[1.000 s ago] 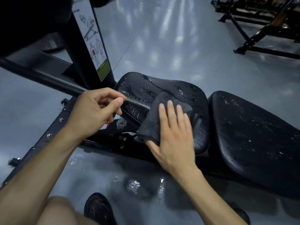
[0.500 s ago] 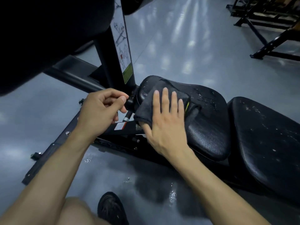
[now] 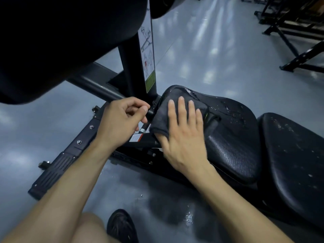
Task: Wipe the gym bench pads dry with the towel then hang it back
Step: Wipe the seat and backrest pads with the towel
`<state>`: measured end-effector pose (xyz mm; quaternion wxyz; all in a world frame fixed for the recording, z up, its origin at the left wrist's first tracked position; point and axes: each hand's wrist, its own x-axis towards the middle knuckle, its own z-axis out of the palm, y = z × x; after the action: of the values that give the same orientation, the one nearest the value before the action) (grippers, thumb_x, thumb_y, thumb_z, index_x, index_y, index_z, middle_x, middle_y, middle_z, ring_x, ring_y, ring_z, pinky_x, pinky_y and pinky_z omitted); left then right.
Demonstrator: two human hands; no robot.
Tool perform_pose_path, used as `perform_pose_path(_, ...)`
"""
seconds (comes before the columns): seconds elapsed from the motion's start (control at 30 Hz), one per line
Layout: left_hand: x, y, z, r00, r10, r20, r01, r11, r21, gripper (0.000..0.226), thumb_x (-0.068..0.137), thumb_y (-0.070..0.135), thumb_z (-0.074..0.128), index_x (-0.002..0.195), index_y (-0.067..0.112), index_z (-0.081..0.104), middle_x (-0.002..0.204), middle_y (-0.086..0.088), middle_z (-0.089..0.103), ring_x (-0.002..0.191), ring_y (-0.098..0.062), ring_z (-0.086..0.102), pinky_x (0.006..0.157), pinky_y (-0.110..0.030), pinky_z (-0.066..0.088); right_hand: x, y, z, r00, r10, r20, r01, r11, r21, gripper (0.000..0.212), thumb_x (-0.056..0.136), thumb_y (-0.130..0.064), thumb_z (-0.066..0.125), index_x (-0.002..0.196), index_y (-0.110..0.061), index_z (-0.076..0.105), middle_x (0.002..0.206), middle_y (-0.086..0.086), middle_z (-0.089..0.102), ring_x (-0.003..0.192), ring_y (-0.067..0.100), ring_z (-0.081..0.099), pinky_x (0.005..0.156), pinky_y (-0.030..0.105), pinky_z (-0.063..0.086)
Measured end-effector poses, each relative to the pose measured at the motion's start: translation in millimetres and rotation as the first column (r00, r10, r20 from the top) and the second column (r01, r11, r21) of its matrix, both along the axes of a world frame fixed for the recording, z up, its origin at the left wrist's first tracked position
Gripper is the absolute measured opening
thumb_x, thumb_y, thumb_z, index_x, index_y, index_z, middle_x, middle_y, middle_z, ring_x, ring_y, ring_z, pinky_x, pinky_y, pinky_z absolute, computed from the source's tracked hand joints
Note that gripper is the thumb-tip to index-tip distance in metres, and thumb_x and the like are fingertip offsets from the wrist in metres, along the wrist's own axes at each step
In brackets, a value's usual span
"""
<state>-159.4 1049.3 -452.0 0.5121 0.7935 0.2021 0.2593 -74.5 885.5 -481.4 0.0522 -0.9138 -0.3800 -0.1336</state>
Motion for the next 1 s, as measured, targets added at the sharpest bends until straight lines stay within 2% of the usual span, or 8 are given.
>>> perform_pose_path(0.17,-10.8,9.7,0.7,1.0,0.03,-0.007,-0.03,1.0,0.005,0.011,0.097,0.024,0.066,0.093,0.029,0.075,0.072,0.002,0.074,0.052,-0.016,0.06,0.057,-0.026,0.05,-17.1,-81.4,-11.5,0.997,0.075,-0.036,-0.075,0.997,-0.011,0.081,0.091,-0.048,0.038,0.162,-0.014,0.018,0.17,0.009,0.008,0.157,0.034,0.003,0.123,0.055,0.017)
perform_pose_path(0.3,-8.8,7.3,1.9,0.999,0.036,-0.007,-0.036,0.999,0.002,0.012,0.097,0.023,0.066,0.092,0.029,0.075,0.072,0.002,0.073,0.051,-0.015,0.059,0.057,-0.026,0.05,-8.1,-23.2,-6.6,0.999,0.033,0.0,-0.033,0.999,-0.025,0.084,0.092,-0.056,0.033,0.16,-0.009,0.021,0.167,0.021,0.014,0.153,0.046,0.01,0.122,0.059,0.015)
perform_pose_path(0.43,-2.6,2.5,2.0,0.995,0.101,0.018,-0.102,0.995,0.022,0.016,0.098,0.021,0.063,0.092,0.031,0.074,0.067,0.002,0.069,0.049,-0.016,0.06,0.056,-0.027,0.05,19.3,43.4,20.5,0.997,0.038,-0.065,-0.038,0.999,0.001,0.081,0.094,-0.061,0.015,0.16,-0.014,0.023,0.167,0.019,0.018,0.153,0.043,0.013,0.123,0.056,0.012)
perform_pose_path(0.5,-3.6,2.9,2.5,0.993,0.119,0.016,-0.119,0.993,0.024,0.016,0.099,0.021,0.062,0.093,0.03,0.074,0.069,0.001,0.071,0.05,-0.015,0.06,0.054,-0.025,0.049,21.2,32.5,19.9,0.993,0.083,-0.083,-0.081,0.996,0.022,0.08,0.093,-0.06,0.009,0.162,-0.02,0.02,0.169,0.013,0.012,0.156,0.035,0.007,0.125,0.051,0.008)
perform_pose_path(0.67,-5.5,6.1,1.5,0.992,0.122,0.011,-0.122,0.992,0.035,0.016,0.098,0.023,0.062,0.093,0.031,0.074,0.071,0.004,0.072,0.051,-0.016,0.06,0.056,-0.025,0.051,-9.1,-36.9,3.7,0.966,0.235,-0.111,-0.229,0.971,0.064,0.071,0.096,-0.05,0.026,0.162,-0.026,0.016,0.171,0.002,0.004,0.157,0.024,-0.006,0.127,0.046,0.003)
perform_pose_path(0.8,3.4,1.6,1.8,0.991,0.135,0.013,-0.135,0.99,0.034,0.015,0.098,0.021,0.062,0.094,0.029,0.075,0.069,0.002,0.071,0.05,-0.015,0.059,0.054,-0.025,0.051,20.0,2.4,14.7,0.977,0.186,-0.105,-0.177,0.98,0.09,0.073,0.093,-0.053,0.02,0.16,-0.025,0.027,0.169,0.009,0.018,0.156,0.03,0.01,0.126,0.047,0.01)
perform_pose_path(0.87,5.5,-2.4,1.3,0.991,0.135,-0.007,-0.135,0.989,0.061,0.016,0.098,0.021,0.062,0.094,0.029,0.075,0.068,0.003,0.071,0.048,-0.014,0.06,0.055,-0.027,0.053,49.8,34.7,30.4,0.972,0.136,-0.19,-0.107,0.982,0.155,0.074,0.094,-0.056,0.011,0.157,-0.023,0.034,0.166,0.009,0.027,0.154,0.03,0.018,0.125,0.047,0.014)
perform_pose_path(1.0,6.6,0.1,-2.1,0.989,0.144,-0.042,-0.14,0.986,0.091,0.016,0.098,0.023,0.062,0.095,0.032,0.075,0.068,0.006,0.072,0.049,-0.014,0.062,0.059,-0.029,0.056,59.1,43.6,33.3,0.96,0.153,-0.233,-0.101,0.97,0.221,0.074,0.097,-0.059,0.006,0.156,-0.025,0.035,0.167,0.003,0.026,0.156,0.024,0.014,0.126,0.044,0.011)
